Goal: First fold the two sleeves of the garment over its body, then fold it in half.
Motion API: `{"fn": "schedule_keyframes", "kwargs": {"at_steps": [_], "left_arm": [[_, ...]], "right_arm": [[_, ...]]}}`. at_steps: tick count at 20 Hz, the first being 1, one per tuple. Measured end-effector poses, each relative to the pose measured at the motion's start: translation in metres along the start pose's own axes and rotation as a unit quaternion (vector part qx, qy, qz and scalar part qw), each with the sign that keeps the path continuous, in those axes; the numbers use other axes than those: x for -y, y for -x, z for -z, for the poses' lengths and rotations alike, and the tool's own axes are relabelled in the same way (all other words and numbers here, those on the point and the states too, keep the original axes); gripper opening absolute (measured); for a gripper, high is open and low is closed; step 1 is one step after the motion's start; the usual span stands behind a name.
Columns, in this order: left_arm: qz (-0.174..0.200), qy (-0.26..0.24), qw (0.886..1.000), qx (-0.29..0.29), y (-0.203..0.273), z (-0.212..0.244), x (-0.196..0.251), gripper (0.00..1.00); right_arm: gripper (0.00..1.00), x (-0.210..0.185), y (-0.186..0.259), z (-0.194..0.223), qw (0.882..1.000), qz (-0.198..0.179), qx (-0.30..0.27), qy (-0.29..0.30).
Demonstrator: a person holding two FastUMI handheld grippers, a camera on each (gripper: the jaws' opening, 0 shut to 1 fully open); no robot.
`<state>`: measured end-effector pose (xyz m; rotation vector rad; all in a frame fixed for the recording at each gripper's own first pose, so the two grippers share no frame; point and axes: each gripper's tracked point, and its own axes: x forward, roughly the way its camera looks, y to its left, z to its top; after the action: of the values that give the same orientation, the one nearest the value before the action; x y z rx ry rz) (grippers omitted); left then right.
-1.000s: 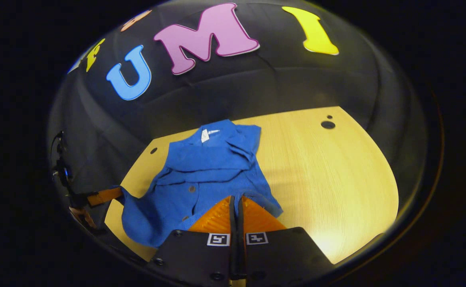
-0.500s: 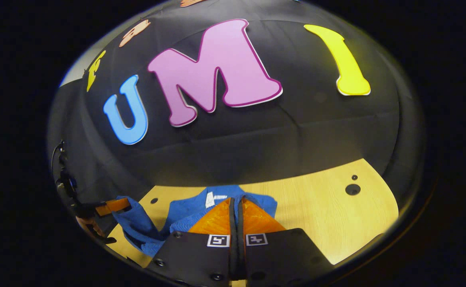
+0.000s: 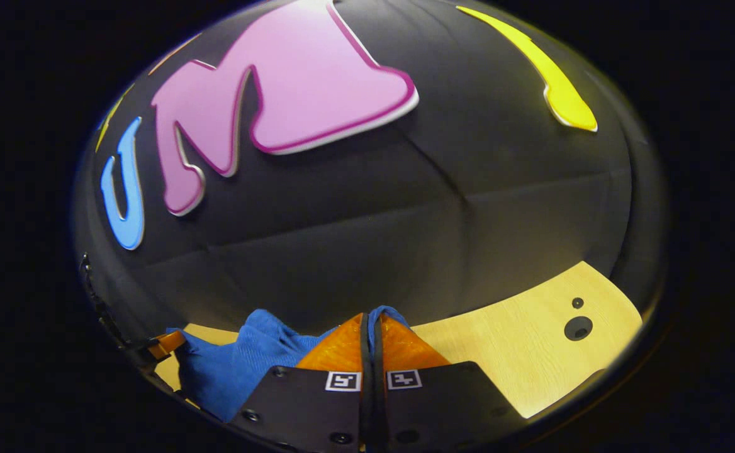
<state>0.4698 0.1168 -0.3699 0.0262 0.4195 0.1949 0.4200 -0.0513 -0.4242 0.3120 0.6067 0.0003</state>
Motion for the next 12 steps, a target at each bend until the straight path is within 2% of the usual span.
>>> {"fn": "schedule_keyframes", "kwargs": {"at_steps": [1,4,7,9,12], "left_arm": [[0.01,-0.018,1.0,-0.009,-0.008,0.01,0.004,0.0],[0.015,-0.043,0.998,-0.04,-0.01,0.029,0.022,0.81],[0.021,-0.01,0.997,-0.067,0.018,0.028,0.038,0.83],[0.025,-0.008,0.998,-0.06,0.043,0.017,0.044,0.84],[0.026,-0.016,0.999,-0.02,0.092,-0.006,0.046,0.85]], "right_arm": [[0.05,0.004,-0.01,0.013,1.0,0.001,-0.008,-0.002],[0.52,0.013,-0.009,0.037,0.999,0.013,-0.041,0.02],[0.99,0.018,0.017,0.037,0.998,0.015,-0.042,0.054],[0.99,0.019,0.043,0.026,0.997,0.024,-0.023,0.065],[0.99,0.019,0.09,0.006,0.996,0.036,0.028,0.076]]}}
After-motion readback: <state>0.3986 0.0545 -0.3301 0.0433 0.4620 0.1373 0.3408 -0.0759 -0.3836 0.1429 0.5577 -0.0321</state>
